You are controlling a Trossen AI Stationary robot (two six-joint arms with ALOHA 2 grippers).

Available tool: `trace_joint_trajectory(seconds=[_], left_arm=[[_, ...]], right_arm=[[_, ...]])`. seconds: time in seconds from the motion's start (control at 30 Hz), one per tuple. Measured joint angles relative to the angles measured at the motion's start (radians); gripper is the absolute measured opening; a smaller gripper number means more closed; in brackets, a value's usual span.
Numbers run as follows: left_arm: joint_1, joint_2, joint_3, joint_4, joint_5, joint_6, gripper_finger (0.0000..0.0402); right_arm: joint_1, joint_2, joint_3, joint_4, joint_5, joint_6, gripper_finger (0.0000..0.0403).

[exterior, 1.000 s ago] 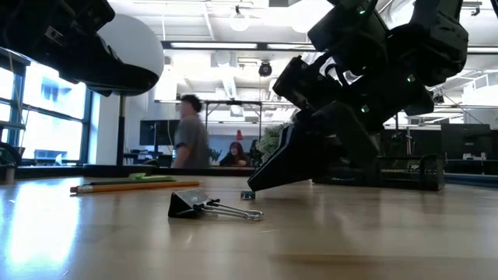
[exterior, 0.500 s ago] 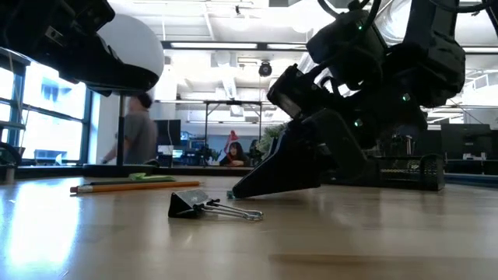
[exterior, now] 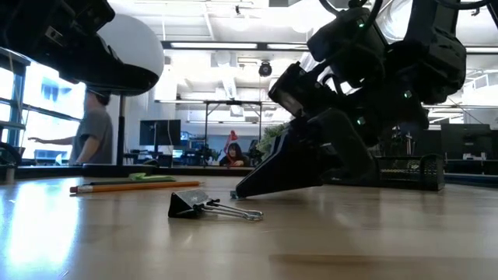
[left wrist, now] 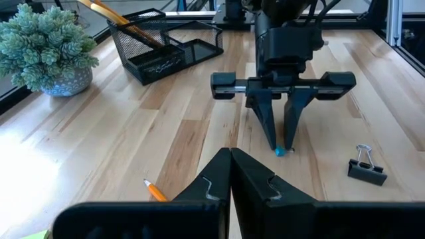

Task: Pick and place office supplies into organizer
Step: Put the blue binder clip into the desk organizer

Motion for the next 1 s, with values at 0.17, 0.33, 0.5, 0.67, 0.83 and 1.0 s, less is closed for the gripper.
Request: trace_joint_trajectory(seconds=[0.17,0.33,0.5,0.67,0.83,1.0], left_arm=[[0.0,0.0,0.0,0.0,0.0,0.0,0.0001],[0.0,0.0,0.0,0.0,0.0,0.0,0.0001],[0.0,0.0,0.0,0.001,0.0,0.0,0.0001],[0.0,0.0,0.0,0.001,0.0,0.0,0.0001],[0.0,0.0,0.0,0.001,0.0,0.0,0.0001],[0.0,0.0,0.0,0.001,0.0,0.0,0.0001]], right_arm=[[0.0,-0.049,-0.004,-0.035,0.0,-0.02,0.0048],[0.0,-0.13,-0.004,-0.13,0.048,-0.04,0.003],[0.0,-0.197,-0.003,-0.225,0.068,-0.057,0.0016],[-0.003,-0.203,-0.003,-0.227,0.024,-0.112,0.0016],[-0.015,-0.203,-0.003,-0.226,0.062,0.073,0.0043],[0.027,-0.196,-0.002,-0.211,0.072,0.132,0.0109]])
